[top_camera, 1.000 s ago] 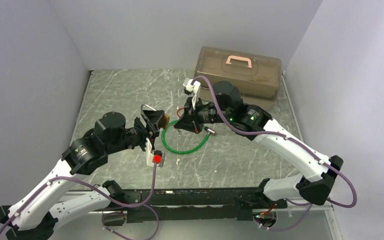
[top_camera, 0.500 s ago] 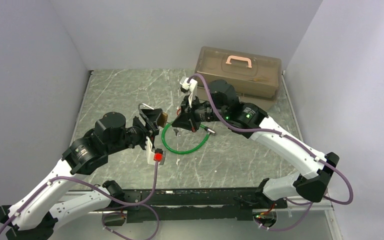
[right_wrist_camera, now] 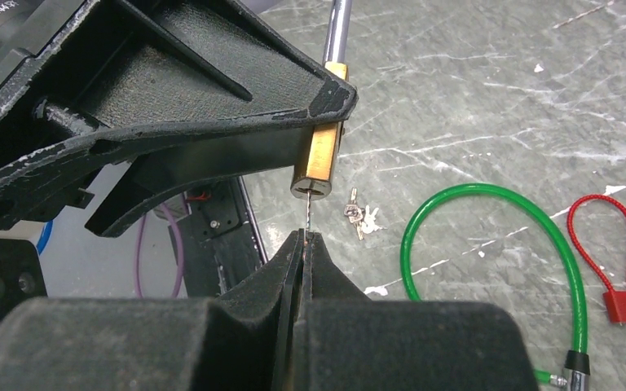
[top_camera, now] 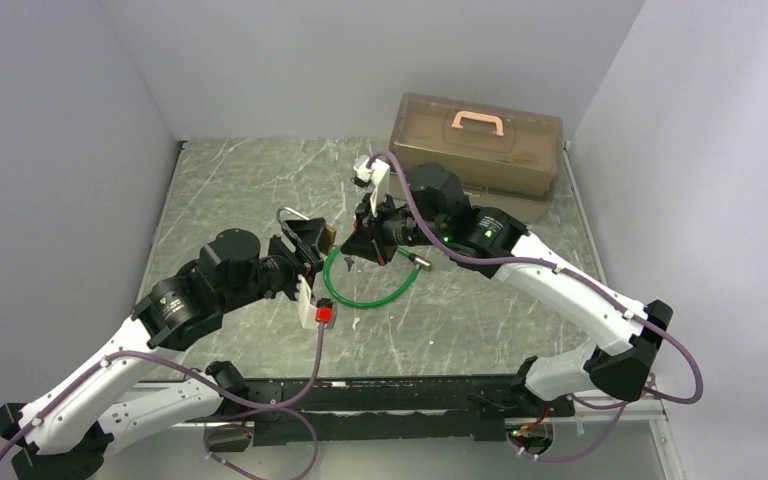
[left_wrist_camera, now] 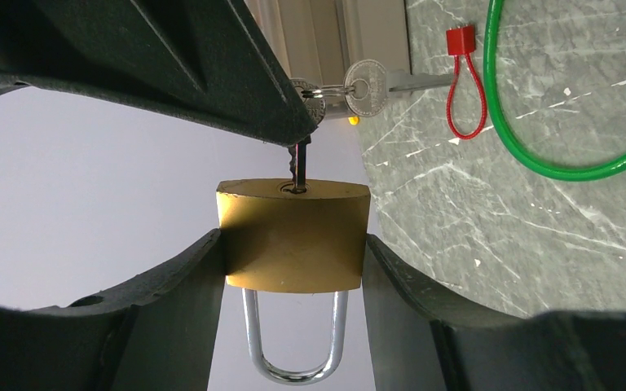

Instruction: Unlock with the key

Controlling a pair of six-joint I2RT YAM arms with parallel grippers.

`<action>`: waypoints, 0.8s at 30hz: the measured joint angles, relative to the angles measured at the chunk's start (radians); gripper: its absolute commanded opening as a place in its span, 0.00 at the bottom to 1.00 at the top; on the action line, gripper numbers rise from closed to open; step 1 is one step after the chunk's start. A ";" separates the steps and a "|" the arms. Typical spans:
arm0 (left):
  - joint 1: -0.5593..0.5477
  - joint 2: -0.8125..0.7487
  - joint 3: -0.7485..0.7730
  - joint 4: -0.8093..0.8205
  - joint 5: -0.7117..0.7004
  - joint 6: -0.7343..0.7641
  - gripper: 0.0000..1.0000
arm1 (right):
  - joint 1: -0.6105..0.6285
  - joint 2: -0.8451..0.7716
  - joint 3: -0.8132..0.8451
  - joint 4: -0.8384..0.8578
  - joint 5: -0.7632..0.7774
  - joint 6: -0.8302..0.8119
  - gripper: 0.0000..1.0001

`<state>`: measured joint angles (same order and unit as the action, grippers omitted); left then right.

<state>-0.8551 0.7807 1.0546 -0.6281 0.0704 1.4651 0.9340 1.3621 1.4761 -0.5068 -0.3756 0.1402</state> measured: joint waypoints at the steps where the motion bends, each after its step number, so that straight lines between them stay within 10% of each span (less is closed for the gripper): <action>1: -0.002 0.000 0.000 0.003 -0.006 -0.002 0.00 | 0.001 0.000 0.000 0.002 0.004 0.002 0.00; 24: -0.015 -0.019 -0.011 0.037 -0.060 -0.015 0.00 | 0.031 0.013 0.000 0.088 0.068 0.048 0.00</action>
<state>-0.8703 0.7612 1.0435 -0.5915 0.0101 1.4498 0.9649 1.3754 1.4761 -0.4191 -0.3077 0.1879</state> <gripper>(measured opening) 0.602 0.010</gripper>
